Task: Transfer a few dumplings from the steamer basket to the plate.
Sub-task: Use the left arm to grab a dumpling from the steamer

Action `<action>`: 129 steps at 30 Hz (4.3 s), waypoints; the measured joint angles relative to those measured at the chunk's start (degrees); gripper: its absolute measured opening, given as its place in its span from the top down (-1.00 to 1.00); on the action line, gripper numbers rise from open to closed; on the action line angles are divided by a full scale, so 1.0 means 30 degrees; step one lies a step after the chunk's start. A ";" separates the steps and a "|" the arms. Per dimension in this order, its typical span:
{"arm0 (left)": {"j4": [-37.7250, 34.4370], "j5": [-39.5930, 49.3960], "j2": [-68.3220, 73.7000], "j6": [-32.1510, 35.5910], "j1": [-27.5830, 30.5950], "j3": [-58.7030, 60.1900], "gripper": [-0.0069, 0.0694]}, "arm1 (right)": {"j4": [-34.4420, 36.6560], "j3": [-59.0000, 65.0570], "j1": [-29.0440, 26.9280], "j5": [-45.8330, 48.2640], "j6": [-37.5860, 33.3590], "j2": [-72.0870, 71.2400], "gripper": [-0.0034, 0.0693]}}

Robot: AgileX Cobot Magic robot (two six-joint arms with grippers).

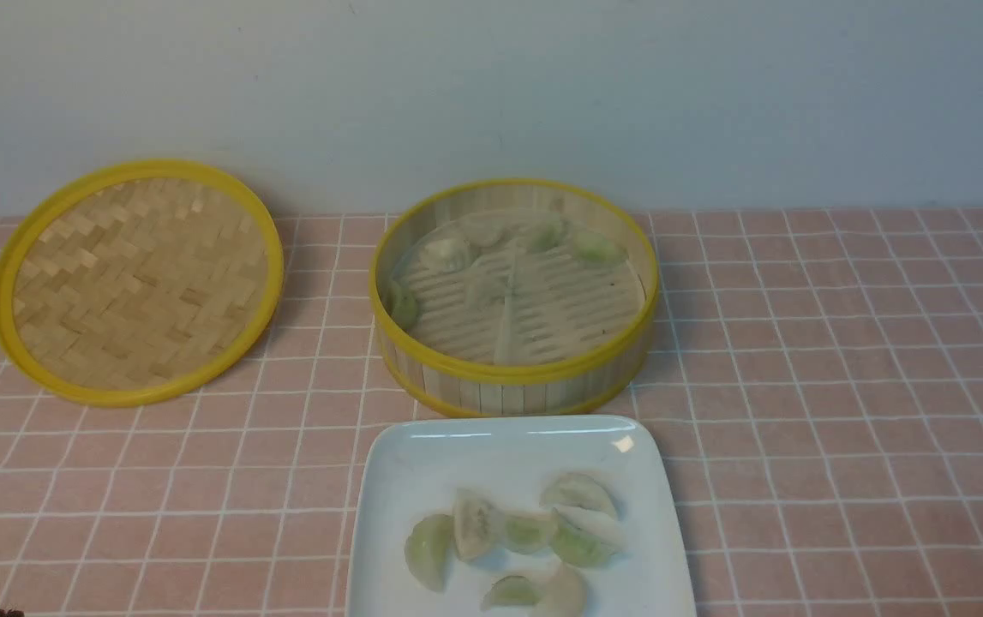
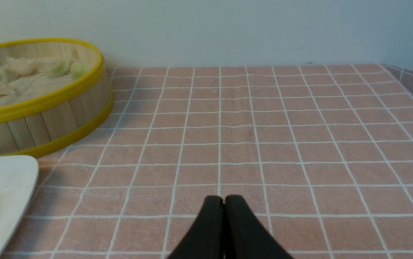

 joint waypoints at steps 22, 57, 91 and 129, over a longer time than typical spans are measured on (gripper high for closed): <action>-0.0097 -0.0104 0.0000 0.0000 0.0000 0.0000 0.83 | 0.0000 0.0000 0.0000 0.0000 0.0000 0.0000 0.95; -0.7450 0.5867 1.3098 0.0074 0.0000 -1.6018 0.83 | 1.0304 -0.0065 0.0059 -0.9290 0.4962 0.0000 0.95; 0.3074 1.6125 4.4329 0.0629 -0.6541 -4.2921 0.44 | 0.3995 -1.8624 0.0616 1.5027 -0.2847 1.6593 0.95; 0.8261 1.6044 4.6764 -0.3777 -0.8983 -4.3952 -0.10 | 0.4792 -1.8624 0.0632 1.4912 -0.2883 1.6593 0.95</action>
